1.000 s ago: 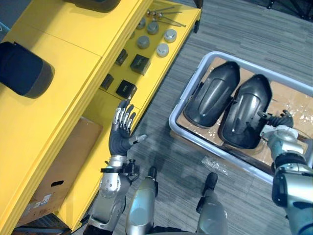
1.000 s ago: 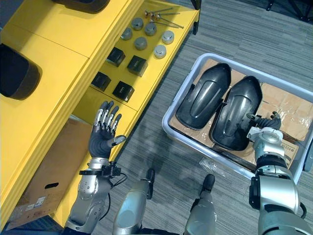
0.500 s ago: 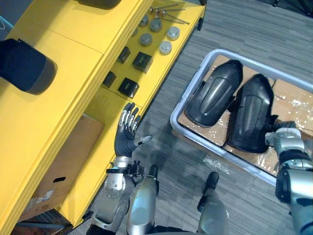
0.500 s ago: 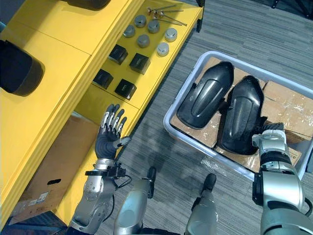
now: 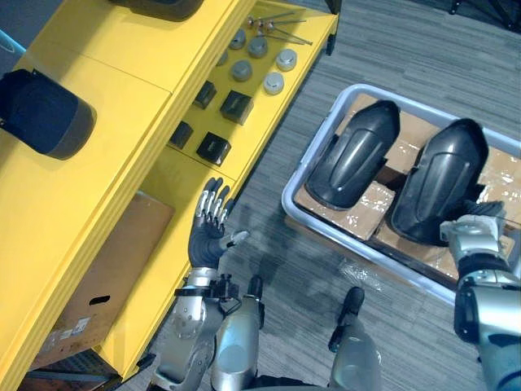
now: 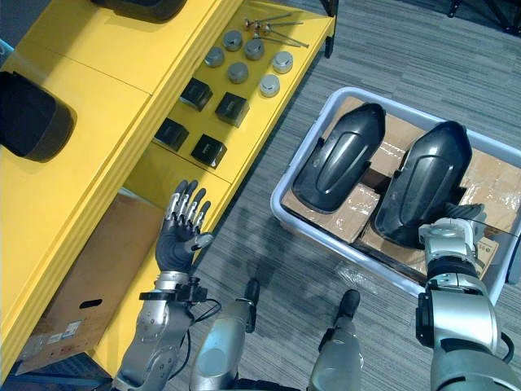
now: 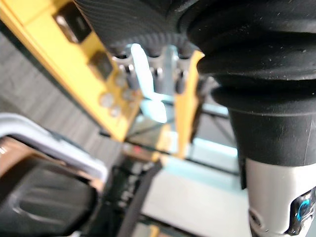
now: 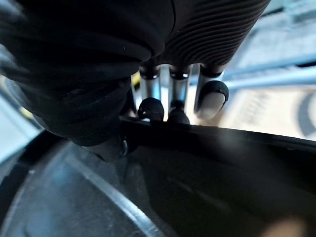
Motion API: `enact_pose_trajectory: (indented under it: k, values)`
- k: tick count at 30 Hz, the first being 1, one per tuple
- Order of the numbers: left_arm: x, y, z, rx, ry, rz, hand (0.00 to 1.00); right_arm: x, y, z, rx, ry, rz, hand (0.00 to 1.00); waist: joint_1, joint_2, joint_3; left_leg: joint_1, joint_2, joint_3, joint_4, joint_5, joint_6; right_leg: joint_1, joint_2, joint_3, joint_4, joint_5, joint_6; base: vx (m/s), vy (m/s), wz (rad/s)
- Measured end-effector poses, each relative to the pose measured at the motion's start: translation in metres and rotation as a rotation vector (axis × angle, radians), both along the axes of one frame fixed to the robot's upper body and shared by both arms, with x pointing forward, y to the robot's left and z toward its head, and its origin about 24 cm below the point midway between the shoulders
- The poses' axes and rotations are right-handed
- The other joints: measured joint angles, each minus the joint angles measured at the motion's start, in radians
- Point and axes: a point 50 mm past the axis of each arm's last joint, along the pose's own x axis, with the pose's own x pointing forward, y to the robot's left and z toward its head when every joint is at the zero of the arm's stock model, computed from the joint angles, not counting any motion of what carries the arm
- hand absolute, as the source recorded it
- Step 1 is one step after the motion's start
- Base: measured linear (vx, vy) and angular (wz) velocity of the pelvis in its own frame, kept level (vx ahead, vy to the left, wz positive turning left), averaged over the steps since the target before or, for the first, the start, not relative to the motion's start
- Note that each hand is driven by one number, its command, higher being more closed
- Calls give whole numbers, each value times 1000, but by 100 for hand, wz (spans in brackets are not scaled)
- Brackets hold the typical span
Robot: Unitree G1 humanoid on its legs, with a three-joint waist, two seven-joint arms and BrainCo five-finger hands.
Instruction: Walk over and take plastic housings, then place them on the shelf
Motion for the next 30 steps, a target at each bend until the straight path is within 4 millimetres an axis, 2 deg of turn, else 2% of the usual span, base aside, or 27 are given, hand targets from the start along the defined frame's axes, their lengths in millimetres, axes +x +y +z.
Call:
enact_pose_trajectory:
  k: [5, 9, 12, 16, 17, 20, 24, 28, 30]
  values:
    - [-4, 6, 6, 23, -32, -4, 0, -1, 10, 7, -113, -76, 49, 100, -5, -29, 5, 49, 2, 6, -58, 21, -6, 30, 3, -1, -20, 0, 0, 39, -7, -1]
    - [-5, 8, 9, 47, -59, -24, 0, -2, 22, 4, -159, -90, 102, 100, -9, -53, -7, 89, 5, 13, -94, 29, -9, 57, 6, 0, -38, 1, -1, 51, 1, -4]
    - [-2, 6, 10, 74, -60, -61, 0, -3, 39, -3, -181, -111, 149, 100, -25, -86, -55, 103, 6, 23, -119, 32, -10, 64, 7, 1, -53, 1, -1, 69, 10, -4]
    - [17, -6, -4, 156, 20, -153, 0, -4, 52, -3, -226, -147, 191, 100, -44, -120, -115, 146, 9, 43, -149, 32, -10, 83, 7, 8, -56, 2, -1, 55, 19, -13]
    - [27, -11, -14, 206, 84, -190, 0, -2, 62, 0, -254, -168, 238, 100, -48, -135, -146, 161, 12, 66, -157, 32, -10, 82, 8, 28, -59, 2, -1, 30, 16, -30]
    - [47, -19, -28, 270, 184, -233, 0, 3, 81, 11, -305, -236, 316, 100, -72, -153, -181, 180, 18, 87, -167, 31, -11, 82, 14, 51, -63, 4, -5, 10, 7, -27]
    - [67, -28, -37, 315, 273, -290, 0, 5, 96, 21, -336, -301, 378, 100, -84, -161, -191, 214, 31, 118, -180, 33, -16, 88, 26, 78, -67, 9, -11, -33, -13, -26]
    - [78, -39, -48, 246, 379, -345, 0, 7, 117, 31, -376, -381, 450, 100, -109, -163, -212, 239, 40, 138, -203, 37, -24, 94, 38, 92, -84, 5, -21, -21, -19, -18]
    - [81, -47, -48, 207, 405, -378, 0, 6, 130, 43, -389, -471, 493, 100, -113, -165, -216, 259, 50, 158, -219, 41, -29, 94, 47, 108, -86, 13, -19, 10, -8, -19]
